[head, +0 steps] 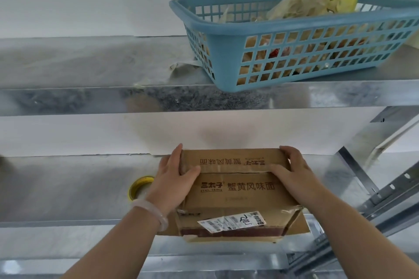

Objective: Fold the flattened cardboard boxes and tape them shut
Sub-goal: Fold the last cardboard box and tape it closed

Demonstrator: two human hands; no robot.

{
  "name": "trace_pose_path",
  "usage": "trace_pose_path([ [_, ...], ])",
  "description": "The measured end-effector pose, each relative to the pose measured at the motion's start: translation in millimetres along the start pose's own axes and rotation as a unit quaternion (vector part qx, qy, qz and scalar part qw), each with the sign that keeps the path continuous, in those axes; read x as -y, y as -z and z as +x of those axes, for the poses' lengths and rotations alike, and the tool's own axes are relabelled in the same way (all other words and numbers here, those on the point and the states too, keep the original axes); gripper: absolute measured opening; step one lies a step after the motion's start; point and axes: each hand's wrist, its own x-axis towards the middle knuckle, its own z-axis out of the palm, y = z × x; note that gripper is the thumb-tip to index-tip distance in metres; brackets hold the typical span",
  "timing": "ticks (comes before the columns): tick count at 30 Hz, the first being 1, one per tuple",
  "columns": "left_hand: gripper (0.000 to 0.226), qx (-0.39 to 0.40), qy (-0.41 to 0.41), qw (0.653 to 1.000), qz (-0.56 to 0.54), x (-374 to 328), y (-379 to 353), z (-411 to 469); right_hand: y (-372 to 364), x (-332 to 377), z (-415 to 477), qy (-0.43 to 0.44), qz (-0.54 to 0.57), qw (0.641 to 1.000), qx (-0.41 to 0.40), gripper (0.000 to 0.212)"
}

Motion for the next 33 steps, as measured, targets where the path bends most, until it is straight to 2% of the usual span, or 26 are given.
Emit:
trace_pose_path([
  [3, 0.065, 0.021, 0.008, 1.0, 0.021, 1.3, 3.0, 9.6, 1.0, -1.8, 4.7, 0.019, -0.039, 0.999, 0.002, 0.058],
  [7, 0.048, 0.004, -0.049, 0.995, 0.083, 0.7, 0.4, 7.2, 0.9, -0.5, 2.7, 0.067, -0.148, 0.986, 0.034, 0.062],
  [9, 0.049, -0.012, -0.068, 0.989, 0.128, -0.9, 2.8, 3.9, 1.5, 2.8, 0.7, 0.065, -0.189, 0.979, 0.033, 0.062],
  [13, 0.056, -0.076, -0.138, 0.93, 0.333, -15.1, -7.9, -3.0, -8.8, 18.8, -5.3, 0.056, -0.302, 0.952, -0.002, 0.065],
  [17, 0.079, -0.036, -0.088, 0.931, 0.353, -25.5, -27.3, -8.8, -29.3, 31.6, -13.9, 0.026, -0.312, 0.949, -0.038, 0.09],
  [20, 0.076, -0.035, -0.099, 0.921, 0.376, -24.1, -27.3, -10.7, -26.3, 28.9, -14.6, 0.034, -0.264, 0.962, -0.059, 0.088],
  [24, 0.058, -0.025, -0.119, 0.93, 0.346, -22.0, -26.9, -11.4, -17.4, 20.6, -12.5, 0.047, -0.212, 0.974, -0.061, 0.072],
  [28, 0.046, -0.001, -0.138, 0.97, 0.2, -14.5, -10.0, -8.3, -6.7, 14.4, -5.9, 0.056, -0.199, 0.978, -0.003, 0.066],
  [30, 0.05, 0.009, -0.129, 0.987, 0.097, -7.2, -5.4, -10.2, -2.4, 5.7, -5.4, 0.062, -0.149, 0.986, 0.036, 0.068],
  [33, 0.065, 0.008, -0.104, 0.995, 0.008, 0.3, -10.9, -16.1, -2.5, -5.9, -8.8, 0.026, -0.032, 0.998, 0.04, 0.075],
])
